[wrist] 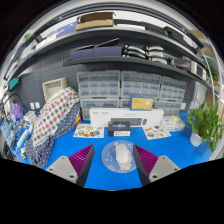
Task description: Arrange mouse
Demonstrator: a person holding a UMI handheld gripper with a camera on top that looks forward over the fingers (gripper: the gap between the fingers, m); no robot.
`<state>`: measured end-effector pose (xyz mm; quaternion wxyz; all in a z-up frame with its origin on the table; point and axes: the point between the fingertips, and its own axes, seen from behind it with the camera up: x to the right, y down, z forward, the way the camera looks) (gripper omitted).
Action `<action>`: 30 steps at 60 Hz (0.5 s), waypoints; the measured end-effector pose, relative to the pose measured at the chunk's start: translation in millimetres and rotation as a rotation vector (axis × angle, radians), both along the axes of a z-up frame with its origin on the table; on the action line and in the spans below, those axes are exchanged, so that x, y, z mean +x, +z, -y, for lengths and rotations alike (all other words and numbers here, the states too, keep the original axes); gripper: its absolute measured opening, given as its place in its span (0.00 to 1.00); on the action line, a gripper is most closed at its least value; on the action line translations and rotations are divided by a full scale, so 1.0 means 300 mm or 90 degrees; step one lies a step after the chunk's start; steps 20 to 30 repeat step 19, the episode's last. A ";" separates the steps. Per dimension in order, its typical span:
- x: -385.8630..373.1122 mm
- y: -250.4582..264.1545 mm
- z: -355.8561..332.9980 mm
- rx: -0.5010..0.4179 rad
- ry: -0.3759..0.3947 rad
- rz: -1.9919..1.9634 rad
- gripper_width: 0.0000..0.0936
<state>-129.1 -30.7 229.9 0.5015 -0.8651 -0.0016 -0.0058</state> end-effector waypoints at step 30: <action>-0.024 -0.009 0.107 -0.008 -0.009 0.017 0.84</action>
